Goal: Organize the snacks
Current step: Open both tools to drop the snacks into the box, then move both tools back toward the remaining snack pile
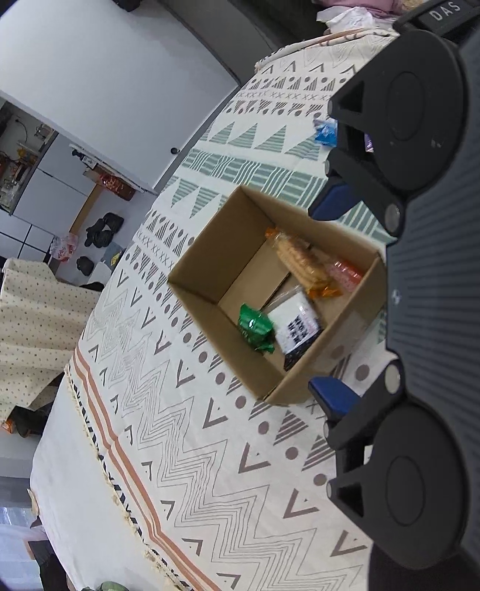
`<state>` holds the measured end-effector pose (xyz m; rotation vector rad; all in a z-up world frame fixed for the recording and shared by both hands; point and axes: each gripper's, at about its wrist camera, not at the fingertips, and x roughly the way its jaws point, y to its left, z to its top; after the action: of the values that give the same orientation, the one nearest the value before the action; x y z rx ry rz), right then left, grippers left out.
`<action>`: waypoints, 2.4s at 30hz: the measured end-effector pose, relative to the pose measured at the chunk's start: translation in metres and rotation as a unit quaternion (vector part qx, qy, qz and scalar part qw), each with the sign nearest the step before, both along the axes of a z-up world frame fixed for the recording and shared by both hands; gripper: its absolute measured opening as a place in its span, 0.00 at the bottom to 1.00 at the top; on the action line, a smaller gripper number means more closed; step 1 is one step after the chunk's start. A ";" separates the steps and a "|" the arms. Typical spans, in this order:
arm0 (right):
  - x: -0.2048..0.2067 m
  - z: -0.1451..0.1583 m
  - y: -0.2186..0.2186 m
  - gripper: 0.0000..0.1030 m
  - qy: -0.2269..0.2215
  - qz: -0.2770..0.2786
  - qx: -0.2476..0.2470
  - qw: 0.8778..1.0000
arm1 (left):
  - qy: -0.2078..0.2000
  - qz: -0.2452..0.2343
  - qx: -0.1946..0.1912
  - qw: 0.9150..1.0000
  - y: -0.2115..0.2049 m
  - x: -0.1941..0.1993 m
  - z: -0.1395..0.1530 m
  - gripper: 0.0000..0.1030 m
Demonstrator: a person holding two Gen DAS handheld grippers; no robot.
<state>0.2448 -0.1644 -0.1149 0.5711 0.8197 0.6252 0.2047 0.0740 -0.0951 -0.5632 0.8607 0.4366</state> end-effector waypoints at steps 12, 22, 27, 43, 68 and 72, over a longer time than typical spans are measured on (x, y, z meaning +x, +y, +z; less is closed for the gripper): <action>-0.008 0.011 -0.056 0.91 -0.008 -0.046 -0.069 0.997 | -0.022 -0.036 0.004 0.999 -0.049 -0.013 0.013 1.00; -0.018 0.000 -0.111 0.92 0.016 -0.071 -0.066 0.995 | -0.016 -0.065 -0.015 0.998 -0.091 -0.015 0.012 1.00; -0.021 -0.004 -0.130 0.92 0.027 -0.090 -0.049 0.994 | 0.005 -0.077 -0.008 0.997 -0.110 -0.015 0.007 1.00; -0.022 -0.042 -0.159 0.76 0.126 -0.140 -0.012 0.982 | 0.027 -0.132 -0.013 0.991 -0.162 0.000 -0.037 0.97; -0.024 -0.101 -0.140 0.49 0.278 -0.175 0.042 0.943 | 0.067 -0.165 -0.077 0.981 -0.171 0.046 -0.116 0.39; -0.025 -0.108 -0.127 0.49 0.293 -0.168 0.035 0.941 | 0.071 -0.156 -0.101 0.980 -0.163 0.045 -0.124 0.14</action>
<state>0.2200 -0.2919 -0.2226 0.9632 1.2240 0.1615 0.2500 -0.0892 -0.2187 -0.5753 1.1186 0.1033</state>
